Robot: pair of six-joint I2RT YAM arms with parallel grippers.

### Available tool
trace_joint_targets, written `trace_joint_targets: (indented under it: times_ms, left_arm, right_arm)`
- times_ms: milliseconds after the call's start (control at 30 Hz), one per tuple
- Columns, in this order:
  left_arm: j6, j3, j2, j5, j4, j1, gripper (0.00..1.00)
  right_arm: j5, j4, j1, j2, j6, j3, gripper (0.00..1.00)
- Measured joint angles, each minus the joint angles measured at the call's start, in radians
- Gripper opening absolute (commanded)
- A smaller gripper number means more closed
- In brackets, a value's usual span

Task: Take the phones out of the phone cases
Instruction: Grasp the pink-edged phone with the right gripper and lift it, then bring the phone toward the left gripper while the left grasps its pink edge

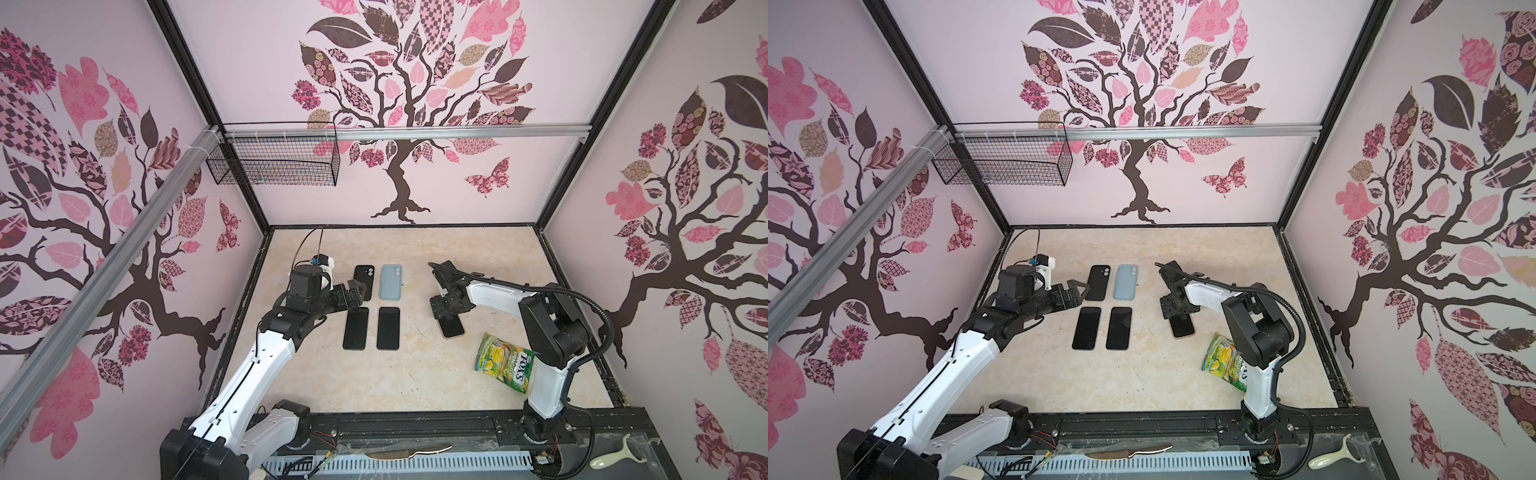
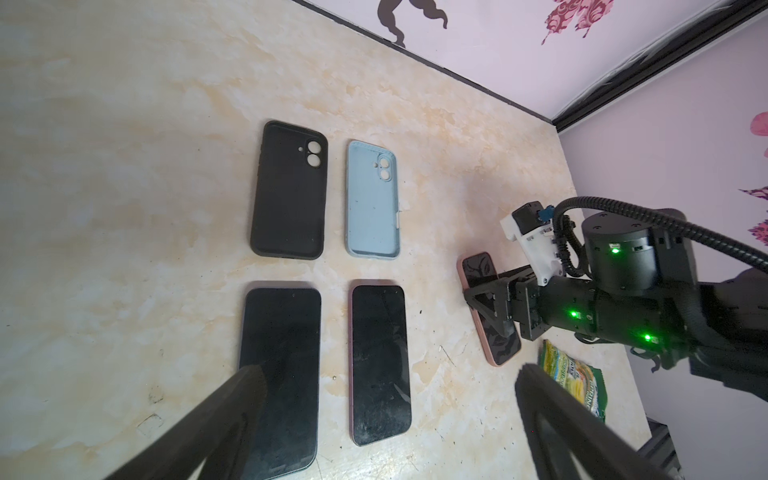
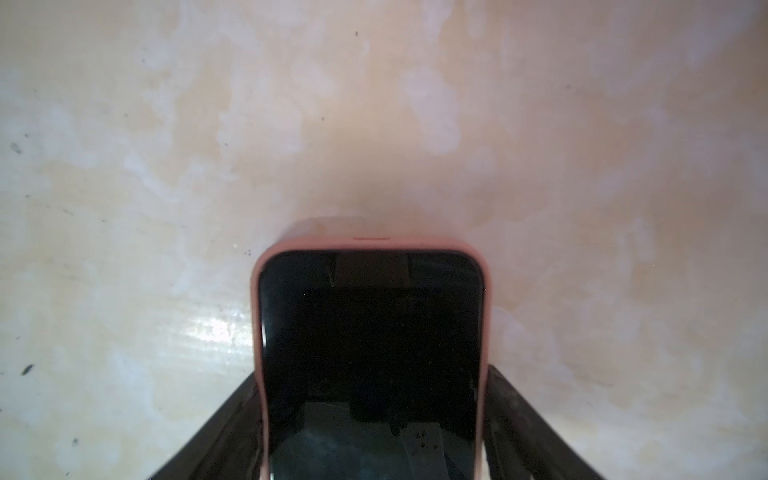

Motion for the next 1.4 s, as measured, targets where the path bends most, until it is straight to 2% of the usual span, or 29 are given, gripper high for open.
trace_joint_targets:
  times_ms: [167,333,467,700,933,1167,1400]
  left_arm:
    - [0.013,0.000,0.031,-0.042,-0.041,-0.037,0.98]
    - [0.026,0.006,0.051,-0.126,-0.054,-0.163,0.98]
    - [0.024,0.012,0.095,-0.175,-0.057,-0.249,0.98]
    - [-0.010,0.009,0.098,-0.148,0.032,-0.306,0.98]
    - [-0.036,-0.003,0.091,-0.100,0.151,-0.380,0.96]
    - [-0.060,-0.003,0.157,-0.067,0.236,-0.468,0.95]
    - [-0.085,-0.003,0.229,-0.043,0.298,-0.525,0.90]
  right_arm:
    - [0.000,0.001,0.000,-0.002,0.000,-0.001,0.39]
    - [-0.006,0.018,0.000,-0.033,0.004,-0.039,0.18]
    - [-0.031,0.014,-0.001,-0.114,0.019,-0.115,0.00]
    - [-0.138,0.097,-0.058,-0.370,0.128,-0.260,0.00]
    - [-0.195,0.263,-0.113,-0.611,0.396,-0.436,0.00]
    - [-0.238,0.416,-0.111,-0.718,0.717,-0.554,0.00]
    - [-0.271,0.518,-0.103,-0.737,0.929,-0.618,0.00]
